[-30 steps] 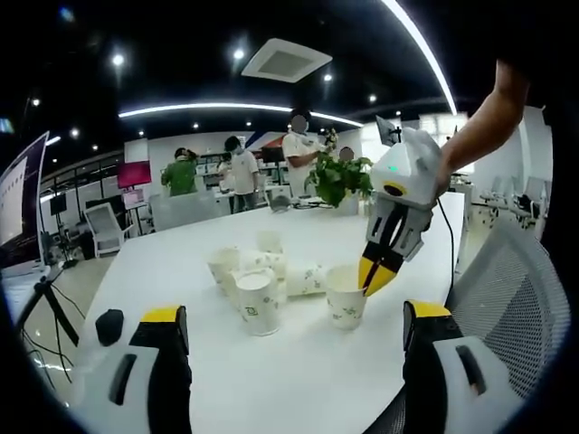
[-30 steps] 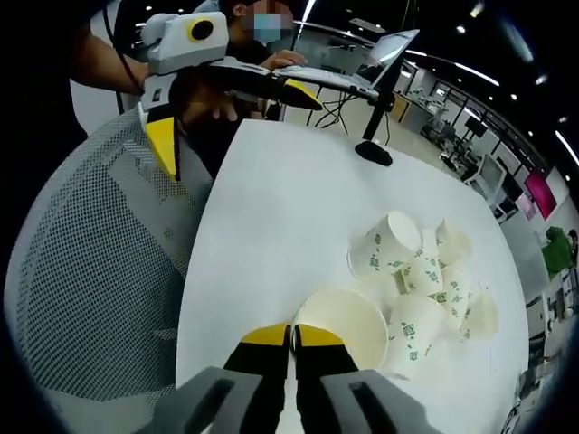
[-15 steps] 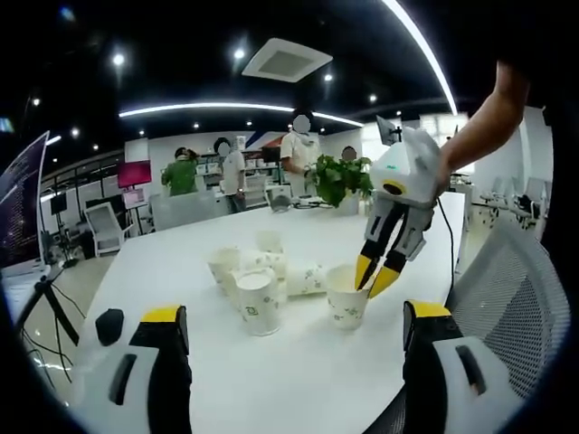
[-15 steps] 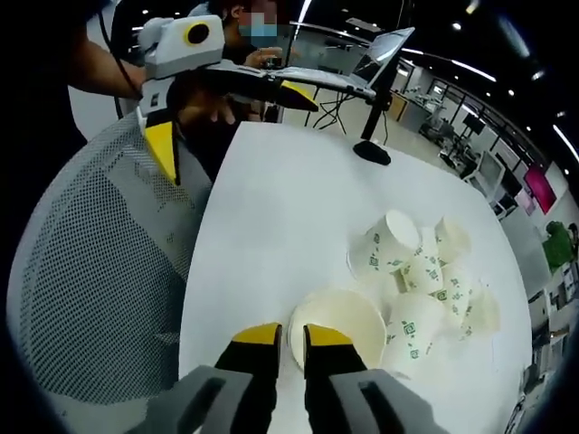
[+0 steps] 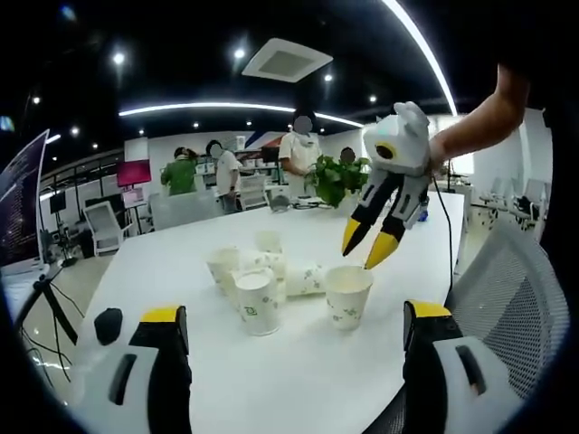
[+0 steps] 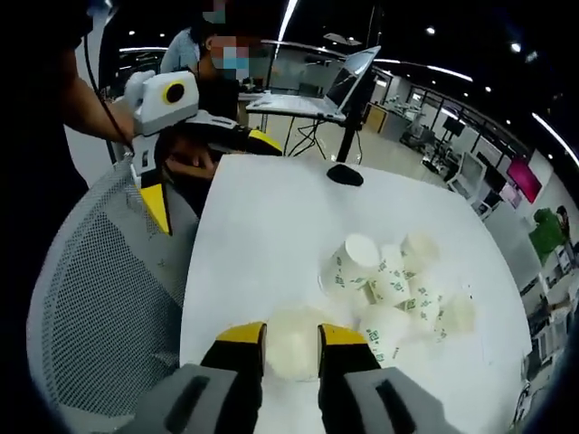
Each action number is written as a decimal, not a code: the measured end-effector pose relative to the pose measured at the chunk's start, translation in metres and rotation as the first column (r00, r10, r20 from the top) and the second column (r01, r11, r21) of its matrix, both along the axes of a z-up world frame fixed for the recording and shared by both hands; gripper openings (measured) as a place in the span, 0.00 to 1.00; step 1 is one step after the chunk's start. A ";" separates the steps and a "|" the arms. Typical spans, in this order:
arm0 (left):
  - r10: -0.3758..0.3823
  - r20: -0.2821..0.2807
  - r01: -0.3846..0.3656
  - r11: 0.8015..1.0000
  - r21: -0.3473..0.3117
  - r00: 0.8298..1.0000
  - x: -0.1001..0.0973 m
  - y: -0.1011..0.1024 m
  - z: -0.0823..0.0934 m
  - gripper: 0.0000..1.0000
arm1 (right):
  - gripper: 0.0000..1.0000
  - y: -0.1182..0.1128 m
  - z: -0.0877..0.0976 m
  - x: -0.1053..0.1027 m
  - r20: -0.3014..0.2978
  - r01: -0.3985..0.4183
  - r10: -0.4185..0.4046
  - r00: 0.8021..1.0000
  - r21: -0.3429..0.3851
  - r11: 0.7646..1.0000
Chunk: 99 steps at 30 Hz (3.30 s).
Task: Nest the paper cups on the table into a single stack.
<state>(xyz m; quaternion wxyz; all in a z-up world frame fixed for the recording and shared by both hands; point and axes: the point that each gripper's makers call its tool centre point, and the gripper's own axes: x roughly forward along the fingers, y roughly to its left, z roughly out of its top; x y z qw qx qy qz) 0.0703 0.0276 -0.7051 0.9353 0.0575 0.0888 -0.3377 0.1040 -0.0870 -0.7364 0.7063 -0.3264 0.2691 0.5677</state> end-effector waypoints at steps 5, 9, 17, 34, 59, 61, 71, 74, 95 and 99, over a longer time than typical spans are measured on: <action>0.002 0.000 -0.002 1.000 -0.004 1.000 0.000 -0.001 0.002 0.99 | 0.26 -0.004 0.012 0.013 0.018 0.034 -0.034 0.999 0.030 0.999; 0.001 0.000 -0.001 1.000 -0.005 1.000 0.000 -0.001 0.002 0.99 | 0.29 -0.010 0.022 0.028 0.031 0.087 -0.089 0.996 0.061 0.994; -0.001 -0.003 0.001 1.000 -0.014 1.000 0.000 -0.001 0.002 0.99 | 0.35 -0.025 0.022 0.053 0.040 0.172 -0.176 0.984 0.081 0.982; -0.009 -0.010 0.009 1.000 -0.017 1.000 0.001 -0.001 0.000 0.99 | 0.47 -0.041 -0.006 0.099 -0.006 0.343 -0.345 0.939 0.117 0.932; -0.027 -0.028 0.027 1.000 -0.010 0.999 -0.001 -0.001 -0.005 0.99 | 0.46 -0.039 -0.072 0.111 -0.095 0.416 -0.410 0.907 0.064 0.907; -0.029 -0.030 0.029 1.000 -0.010 0.999 -0.002 -0.001 -0.006 0.99 | 0.46 -0.039 -0.075 0.112 -0.100 0.422 -0.415 0.904 0.062 0.904; -0.042 -0.035 0.041 0.999 -0.007 0.999 -0.003 -0.003 -0.006 0.99 | 0.44 -0.036 -0.090 0.115 -0.108 0.431 -0.425 0.899 0.039 0.901; -0.046 -0.037 0.045 0.999 -0.013 0.998 -0.003 -0.004 -0.005 0.99 | 0.43 -0.036 -0.092 0.115 -0.110 0.432 -0.426 0.898 0.037 0.901; -0.055 -0.070 0.054 0.998 -0.025 0.996 -0.002 -0.005 0.000 0.99 | 0.35 -0.043 -0.086 0.115 -0.091 0.446 -0.440 0.893 0.061 0.893; -0.063 -0.067 0.061 0.997 -0.037 0.996 0.000 -0.009 0.008 0.98 | 0.35 -0.045 -0.080 0.115 -0.081 0.449 -0.443 0.893 0.075 0.890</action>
